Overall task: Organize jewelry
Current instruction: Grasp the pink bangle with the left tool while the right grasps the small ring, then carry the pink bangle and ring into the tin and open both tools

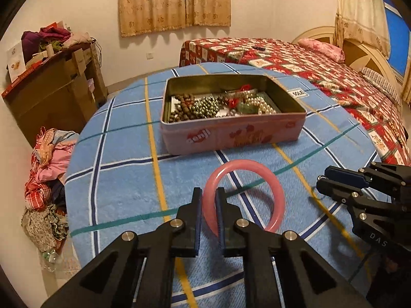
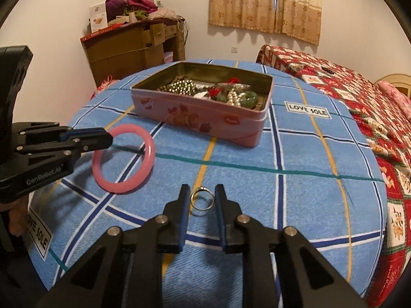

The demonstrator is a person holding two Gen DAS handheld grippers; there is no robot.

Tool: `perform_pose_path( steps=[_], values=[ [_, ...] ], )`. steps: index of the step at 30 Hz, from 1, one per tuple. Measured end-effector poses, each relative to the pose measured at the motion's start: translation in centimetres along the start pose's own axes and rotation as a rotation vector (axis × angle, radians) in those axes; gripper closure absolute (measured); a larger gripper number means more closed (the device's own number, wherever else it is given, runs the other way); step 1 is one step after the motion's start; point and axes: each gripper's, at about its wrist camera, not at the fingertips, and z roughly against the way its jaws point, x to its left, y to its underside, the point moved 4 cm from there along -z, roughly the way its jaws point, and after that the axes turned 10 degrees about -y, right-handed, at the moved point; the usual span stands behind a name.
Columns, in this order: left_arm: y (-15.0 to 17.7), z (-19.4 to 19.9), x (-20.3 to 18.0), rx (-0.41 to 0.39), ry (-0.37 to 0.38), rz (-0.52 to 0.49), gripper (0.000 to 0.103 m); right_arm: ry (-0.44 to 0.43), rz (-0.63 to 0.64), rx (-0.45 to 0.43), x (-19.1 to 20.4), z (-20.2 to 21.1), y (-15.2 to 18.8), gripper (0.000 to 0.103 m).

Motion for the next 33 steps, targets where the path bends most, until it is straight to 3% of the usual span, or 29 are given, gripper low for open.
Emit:
perform_pose_path(
  steps=[17, 33],
  values=[
    [-2.9, 2.0, 0.0, -0.076, 0.008, -0.001, 0.094, 0.005, -0.002, -0.06, -0.8, 1.6, -2.2, 0.082],
    [-7.1, 1.8, 0.9, -0.133, -0.01, -0.002, 0.094, 0.011, 0.044, -0.119, -1.5, 2.1, -6.9, 0.082]
  ],
)
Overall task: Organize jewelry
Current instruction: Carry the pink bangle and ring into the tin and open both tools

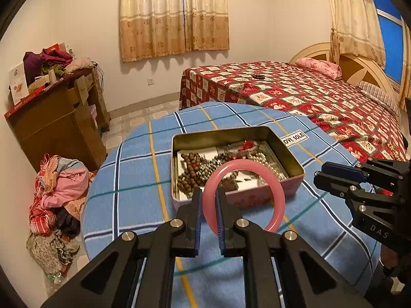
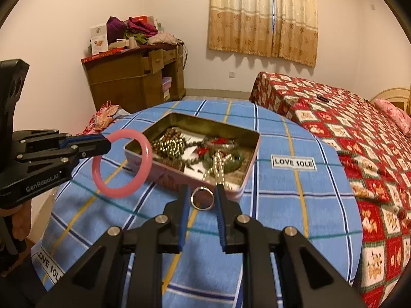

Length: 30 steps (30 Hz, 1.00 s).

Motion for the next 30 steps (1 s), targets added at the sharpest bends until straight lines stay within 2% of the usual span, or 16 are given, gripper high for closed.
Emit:
perform_pose_path(
  steps=[21, 30],
  values=[
    [-3.5, -2.4, 0.8, -0.013, 0.0, -0.013, 0.094, 0.024, 0.04, -0.015, -1.3, -2.0, -3.9, 0.082],
    [-4.3, -3.1, 0.7, -0.014, 0.003, -0.022, 0.093, 0.029, 0.037, -0.005, -1.8, -2.8, -4.3, 0.082]
  ],
)
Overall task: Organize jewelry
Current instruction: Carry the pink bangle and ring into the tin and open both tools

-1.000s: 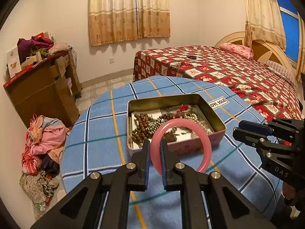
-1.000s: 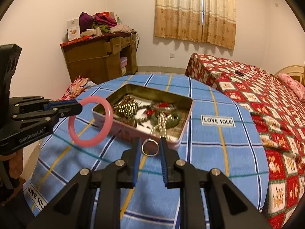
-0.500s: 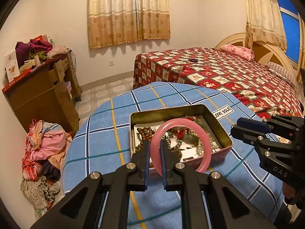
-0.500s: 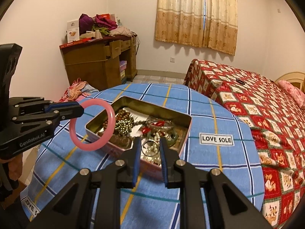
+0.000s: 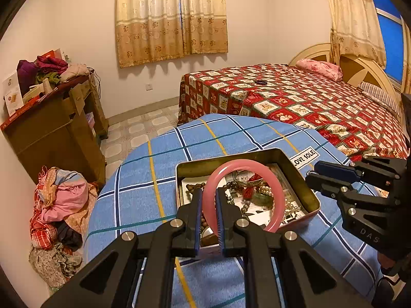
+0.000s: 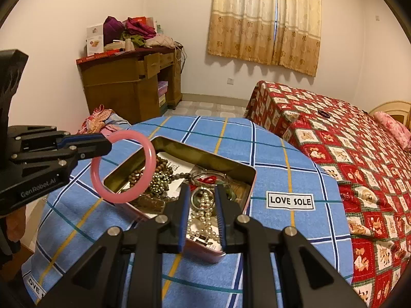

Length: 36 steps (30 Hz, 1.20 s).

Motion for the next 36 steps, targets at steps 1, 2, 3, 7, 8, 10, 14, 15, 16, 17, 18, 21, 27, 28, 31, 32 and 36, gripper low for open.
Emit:
perform_pose_path(
  steps=[1, 2, 3, 7, 8, 10, 14, 15, 16, 17, 18, 21, 27, 28, 31, 32, 36],
  values=[
    [0.0, 0.0, 0.1, 0.0, -0.002, 0.0, 0.093, 0.001, -0.001, 0.001, -0.1, -0.1, 0.0, 0.082],
    [0.0, -0.1, 0.0, 0.001, -0.003, -0.002, 0.093, 0.003, -0.001, 0.002, -0.2, -0.2, 0.0, 0.082],
    [0.0, -0.1, 0.0, 0.002, -0.003, -0.002, 0.093, 0.004, -0.001, 0.003, -0.3, -0.3, -0.1, 0.082],
    [-0.3, -0.7, 0.1, 0.007, -0.005, -0.002, 0.093, 0.005, -0.001, 0.0, -0.4, -0.4, -0.1, 0.082],
    [-0.4, -0.8, 0.1, 0.007, -0.006, -0.003, 0.093, 0.007, -0.001, -0.001, -0.6, -0.5, -0.2, 0.082],
    [-0.5, -0.9, 0.0, 0.008, -0.007, -0.002, 0.093, 0.01, -0.001, -0.001, -0.9, -0.7, -0.3, 0.082],
    [-0.7, -1.3, 0.0, 0.011, -0.011, -0.003, 0.094, 0.012, 0.0, 0.001, -1.1, -0.8, -0.5, 0.082],
    [-0.8, -1.4, 0.0, 0.012, -0.011, -0.003, 0.093, 0.013, 0.0, 0.003, -1.3, -1.0, -0.6, 0.082],
    [-0.9, -1.5, -0.1, 0.013, -0.011, -0.003, 0.093, 0.013, 0.0, 0.005, -1.4, -1.1, -0.7, 0.082],
    [-1.0, -1.7, -0.1, 0.015, -0.009, -0.003, 0.093, 0.013, 0.0, 0.006, -1.4, -1.1, -0.7, 0.082],
    [-1.0, -1.7, -0.1, 0.015, -0.008, -0.002, 0.093, 0.013, 0.0, 0.009, -1.6, -1.3, -0.8, 0.082],
    [-1.1, -2.0, 0.0, 0.018, -0.012, -0.005, 0.093, 0.017, 0.0, 0.016, -1.7, -1.7, -1.1, 0.082],
    [-1.4, -3.4, -0.1, 0.042, -0.013, -0.006, 0.093, 0.022, -0.009, 0.037, -2.2, -2.8, -1.2, 0.082],
    [-1.4, -3.6, -0.1, 0.047, -0.012, -0.006, 0.093, 0.022, -0.01, 0.039, -2.3, -2.9, -1.2, 0.082],
    [-1.4, -4.1, -0.2, 0.054, -0.013, -0.01, 0.093, 0.025, -0.012, 0.049, -2.6, -3.4, -1.2, 0.082],
    [-1.5, -4.3, -0.3, 0.057, -0.013, -0.011, 0.093, 0.025, -0.012, 0.051, -2.5, -3.5, -1.2, 0.082],
    [-1.5, -4.8, -0.3, 0.065, -0.014, -0.017, 0.093, 0.026, -0.019, 0.058, -2.8, -4.0, -1.4, 0.082]
  ],
)
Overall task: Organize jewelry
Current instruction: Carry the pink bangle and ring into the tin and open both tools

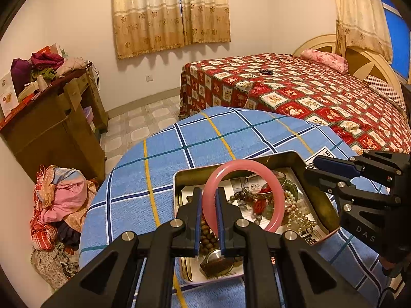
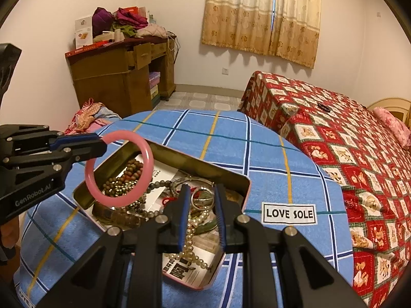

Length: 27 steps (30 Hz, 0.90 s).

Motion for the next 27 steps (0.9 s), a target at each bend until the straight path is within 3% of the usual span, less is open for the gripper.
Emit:
perform_pose_path(
  steps=[27],
  values=[
    [0.4, -2.8, 0.0, 0.098, 0.006, -0.037, 0.093, 0.001, -0.018, 0.053, -0.1, -2.7, -0.3, 0.082]
  ],
)
